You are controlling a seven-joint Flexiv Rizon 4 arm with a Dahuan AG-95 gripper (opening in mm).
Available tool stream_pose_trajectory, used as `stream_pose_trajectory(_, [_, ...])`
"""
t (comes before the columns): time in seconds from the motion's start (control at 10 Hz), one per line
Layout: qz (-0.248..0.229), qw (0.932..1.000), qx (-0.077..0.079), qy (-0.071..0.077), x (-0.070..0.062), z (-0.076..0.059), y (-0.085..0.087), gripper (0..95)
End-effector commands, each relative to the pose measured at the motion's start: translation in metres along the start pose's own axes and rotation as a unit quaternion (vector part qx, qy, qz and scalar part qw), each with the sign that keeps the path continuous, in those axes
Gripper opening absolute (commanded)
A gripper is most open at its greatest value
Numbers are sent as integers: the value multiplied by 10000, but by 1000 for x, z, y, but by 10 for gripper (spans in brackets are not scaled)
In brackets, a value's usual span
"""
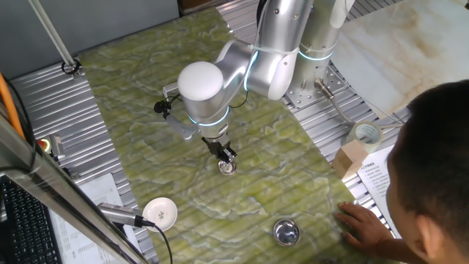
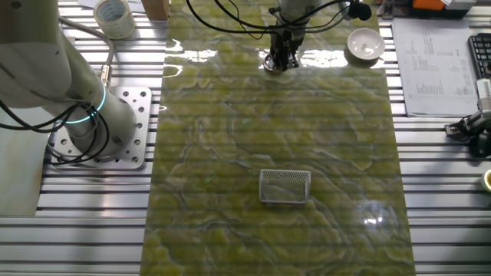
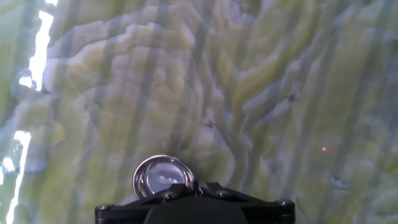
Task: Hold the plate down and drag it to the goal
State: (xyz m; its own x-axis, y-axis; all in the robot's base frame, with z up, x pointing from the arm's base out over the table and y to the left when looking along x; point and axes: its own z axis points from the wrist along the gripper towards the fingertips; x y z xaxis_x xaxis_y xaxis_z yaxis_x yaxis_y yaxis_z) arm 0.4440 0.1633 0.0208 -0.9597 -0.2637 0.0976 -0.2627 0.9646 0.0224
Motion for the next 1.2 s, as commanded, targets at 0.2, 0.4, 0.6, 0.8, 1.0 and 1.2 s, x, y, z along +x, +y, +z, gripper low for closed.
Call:
stream_pose_trajectory(0.2, [-26, 10000, -11, 34, -1, 1, 0, 0])
stream_pose_trajectory(0.4, [-49, 10000, -14, 29, -2, 2, 1, 0])
stream_pose_trajectory(0.6, [-53, 10000, -25, 28, -2, 2, 1, 0])
stream_pose_trajectory(0.8, [-11, 10000, -54, 15, -2, 2, 1, 0])
stream_pose_trajectory(1.0, [58, 10000, -73, 5, -2, 2, 1, 0])
stream_pose_trajectory(1.2, [133, 9999, -77, 5, -2, 2, 1, 0])
